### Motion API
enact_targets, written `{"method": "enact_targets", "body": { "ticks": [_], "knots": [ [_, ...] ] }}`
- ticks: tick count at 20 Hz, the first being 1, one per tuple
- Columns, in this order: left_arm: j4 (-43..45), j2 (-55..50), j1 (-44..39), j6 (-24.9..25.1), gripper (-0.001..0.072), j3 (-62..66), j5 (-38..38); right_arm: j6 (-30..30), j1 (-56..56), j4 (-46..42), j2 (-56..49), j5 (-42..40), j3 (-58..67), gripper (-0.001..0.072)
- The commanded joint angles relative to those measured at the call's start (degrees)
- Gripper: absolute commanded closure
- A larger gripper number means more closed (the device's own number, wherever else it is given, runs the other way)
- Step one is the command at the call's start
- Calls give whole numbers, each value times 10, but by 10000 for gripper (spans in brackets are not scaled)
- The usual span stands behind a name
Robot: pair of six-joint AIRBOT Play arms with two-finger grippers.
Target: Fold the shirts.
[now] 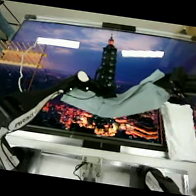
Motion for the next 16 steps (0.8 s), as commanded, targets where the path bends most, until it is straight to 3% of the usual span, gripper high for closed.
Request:
{"method": "enact_targets", "body": {
  "ticks": [1, 5, 10, 13, 16],
  "knots": [
    [80, 56, 68, -2, 677, 0, -38, 7, 20, 10, -19, -58, 0, 644],
    [189, 181, 233, -11, 677, 0, -104, -7, 158, 59, -92, -200, 0, 644],
    [204, 284, 429, -20, 676, 0, -191, -20, 309, 121, -216, -373, 0, 644],
    [205, 309, 491, -20, 676, -1, -241, -26, 360, 179, -301, -425, 0, 644],
    [209, 312, 501, -15, 676, -1, -262, -33, 403, 231, -360, -496, 0, 616]
  ]
}}
